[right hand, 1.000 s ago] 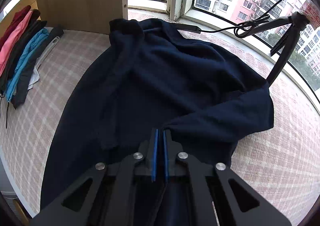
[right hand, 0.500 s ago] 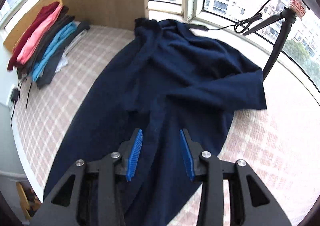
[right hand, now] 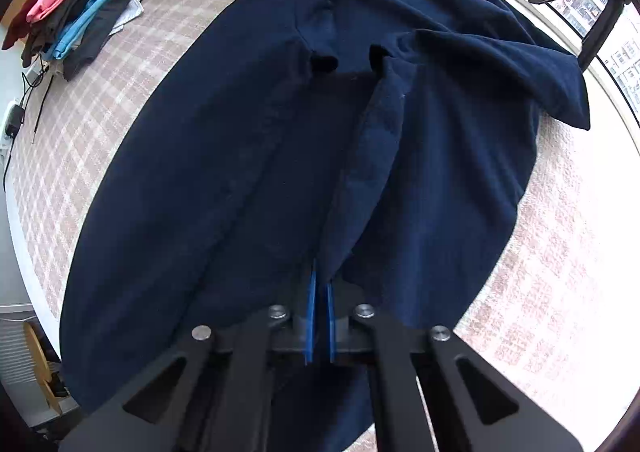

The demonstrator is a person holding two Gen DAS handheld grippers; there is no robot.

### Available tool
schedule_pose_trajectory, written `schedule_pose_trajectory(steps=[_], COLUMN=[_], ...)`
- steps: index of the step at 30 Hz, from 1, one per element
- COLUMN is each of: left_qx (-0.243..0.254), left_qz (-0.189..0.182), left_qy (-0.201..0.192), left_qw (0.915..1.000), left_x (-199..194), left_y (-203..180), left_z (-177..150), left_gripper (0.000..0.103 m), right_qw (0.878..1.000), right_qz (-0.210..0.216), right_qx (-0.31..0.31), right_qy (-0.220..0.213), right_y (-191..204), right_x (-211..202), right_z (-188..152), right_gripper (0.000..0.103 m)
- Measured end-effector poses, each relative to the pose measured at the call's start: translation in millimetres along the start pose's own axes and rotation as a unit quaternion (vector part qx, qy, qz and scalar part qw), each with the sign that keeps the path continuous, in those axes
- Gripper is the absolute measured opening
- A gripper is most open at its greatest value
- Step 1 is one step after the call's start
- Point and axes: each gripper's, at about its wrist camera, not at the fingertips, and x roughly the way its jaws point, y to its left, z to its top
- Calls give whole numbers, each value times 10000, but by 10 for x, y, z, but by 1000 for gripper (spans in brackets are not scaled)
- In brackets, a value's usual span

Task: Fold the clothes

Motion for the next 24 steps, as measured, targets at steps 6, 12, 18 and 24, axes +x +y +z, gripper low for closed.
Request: schedule_pose_trajectory(steps=[6,12,18,24], left_qx=[58,831,1258,1630], left_qz=[220,397,693,946], left_qy=[356,161,357,562], left_qw=[9991,9956,9890,9805], left_x=[-140,-322,-69,175], left_y=[105,-65,-138,-195], left_z=[-145,-18,185,308], left_gripper=[12,24,25,25], right_qw=[9977,9958,9964,9954], right_qz=[438,138,349,458], right_qx=[228,315,621,662], right_qy=[-473,-844,-458,-510], right_y=[-101,-153,54,292], right_x=[-484,-963,-713,-560], right_z=[-419,-1571,-2814,-3251], right_gripper=[35,37,37,37])
